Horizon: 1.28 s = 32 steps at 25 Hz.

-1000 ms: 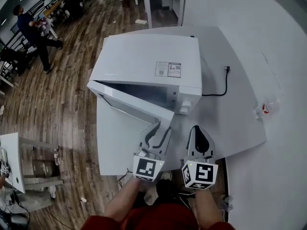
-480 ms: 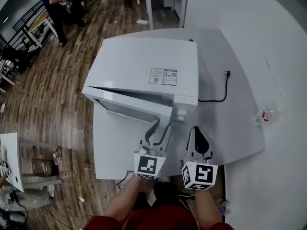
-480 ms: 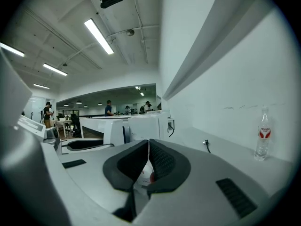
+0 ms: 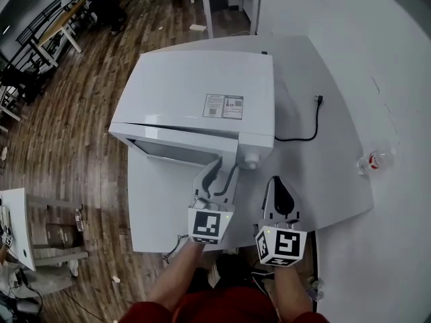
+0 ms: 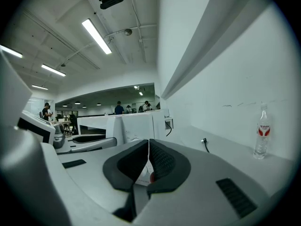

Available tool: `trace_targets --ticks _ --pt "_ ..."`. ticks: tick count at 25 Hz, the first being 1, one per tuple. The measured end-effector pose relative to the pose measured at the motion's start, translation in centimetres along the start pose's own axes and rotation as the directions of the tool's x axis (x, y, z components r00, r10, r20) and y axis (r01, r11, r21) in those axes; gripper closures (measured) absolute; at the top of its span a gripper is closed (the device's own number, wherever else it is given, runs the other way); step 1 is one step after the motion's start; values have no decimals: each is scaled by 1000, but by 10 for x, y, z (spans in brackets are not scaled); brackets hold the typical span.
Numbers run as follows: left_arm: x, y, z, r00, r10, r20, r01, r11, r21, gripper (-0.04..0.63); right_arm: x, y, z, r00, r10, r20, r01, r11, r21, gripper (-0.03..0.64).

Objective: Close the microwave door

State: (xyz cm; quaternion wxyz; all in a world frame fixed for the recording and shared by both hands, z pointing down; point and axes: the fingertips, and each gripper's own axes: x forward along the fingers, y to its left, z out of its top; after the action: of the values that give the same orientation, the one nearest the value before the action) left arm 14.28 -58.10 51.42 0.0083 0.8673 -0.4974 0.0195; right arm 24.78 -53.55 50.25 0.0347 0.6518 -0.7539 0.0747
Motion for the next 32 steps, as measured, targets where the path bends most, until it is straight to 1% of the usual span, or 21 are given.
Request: trace_targets --ticks 3,7,11,16,21,24,25,26,28,32 --pt "3 0 -4 1000 -5 -26 6 1000 20 443 0 -2 -1 1000 -5 -3 5 1000 1 588" --pt "11 3 -1 1000 8 -10 -8 1000 11 443 2 -1 -1 1000 -2 0 2 1000 -1 588" --pt "18 5 -4 999 3 -37 -2 1000 22 443 1 0 -2 1000 -5 -5 5 1000 -4 588" --pt "20 5 -4 1000 -1 -23 1 1000 24 442 1 0 -7 1000 -15 -16 15 1000 1 588" --pt "19 4 -5 999 -8 -35 9 999 32 442 -2 6 -8 1000 -10 -19 10 1000 -2 588" --pt "17 2 -6 999 -44 -29 45 998 46 442 -4 10 -4 1000 -10 -12 10 1000 -6 588" --pt "15 3 -6 998 -50 -25 51 998 47 428 -5 11 -2 1000 -11 -9 11 1000 -8 588" --pt "13 4 -5 999 -49 -21 50 998 42 414 -6 12 -1 1000 -11 -7 11 1000 -9 588" --pt "8 9 -2 999 -43 -17 44 999 33 413 -9 16 0 1000 -10 -6 10 1000 -11 588" --pt "-9 15 7 999 -41 -18 42 998 40 413 -13 28 3 1000 -3 -6 3 1000 -13 588"
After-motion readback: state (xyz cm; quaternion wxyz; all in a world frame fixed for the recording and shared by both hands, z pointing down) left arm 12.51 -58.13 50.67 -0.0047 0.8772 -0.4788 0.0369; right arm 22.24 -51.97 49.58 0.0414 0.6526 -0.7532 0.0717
